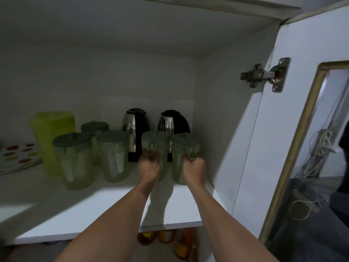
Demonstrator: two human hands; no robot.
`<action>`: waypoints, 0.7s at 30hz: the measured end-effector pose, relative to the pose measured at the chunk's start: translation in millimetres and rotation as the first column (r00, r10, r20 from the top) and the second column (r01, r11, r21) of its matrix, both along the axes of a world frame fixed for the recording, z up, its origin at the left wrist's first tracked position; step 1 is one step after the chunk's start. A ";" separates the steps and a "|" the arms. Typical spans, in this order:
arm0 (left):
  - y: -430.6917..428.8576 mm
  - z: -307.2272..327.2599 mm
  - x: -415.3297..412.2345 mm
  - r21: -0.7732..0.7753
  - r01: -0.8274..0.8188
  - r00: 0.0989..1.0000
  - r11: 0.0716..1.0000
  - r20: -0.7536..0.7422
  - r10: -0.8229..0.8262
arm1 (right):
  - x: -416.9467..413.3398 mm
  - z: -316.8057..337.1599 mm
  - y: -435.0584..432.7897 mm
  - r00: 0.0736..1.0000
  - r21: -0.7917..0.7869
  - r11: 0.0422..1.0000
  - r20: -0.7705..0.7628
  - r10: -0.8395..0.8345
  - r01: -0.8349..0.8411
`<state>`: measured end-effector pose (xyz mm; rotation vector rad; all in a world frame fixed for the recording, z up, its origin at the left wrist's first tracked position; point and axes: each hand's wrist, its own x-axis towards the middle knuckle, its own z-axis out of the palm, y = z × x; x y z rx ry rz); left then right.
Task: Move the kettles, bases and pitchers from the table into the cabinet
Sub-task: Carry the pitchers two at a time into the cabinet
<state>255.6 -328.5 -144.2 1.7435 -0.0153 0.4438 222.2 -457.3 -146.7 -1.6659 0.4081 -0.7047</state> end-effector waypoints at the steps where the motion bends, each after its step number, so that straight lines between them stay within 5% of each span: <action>1: -0.1 -1.6 3.9 -0.007 0.002 1.000 1.000 -0.001 -0.002 | 2.7 -1.3 0.1 1.000 0.005 1.000 0.002 0.001 -0.001; 16: 1.0 -2.5 22.3 0.117 -0.045 0.994 0.992 -0.095 0.057 | 3.7 -0.1 -1.3 0.992 0.001 0.999 -0.119 -0.035 0.035; 21: 8.8 8.7 4.4 0.159 -0.101 0.994 0.982 -0.027 0.107 | -11.1 8.0 -1.9 0.976 -0.210 0.973 -0.174 -0.132 0.094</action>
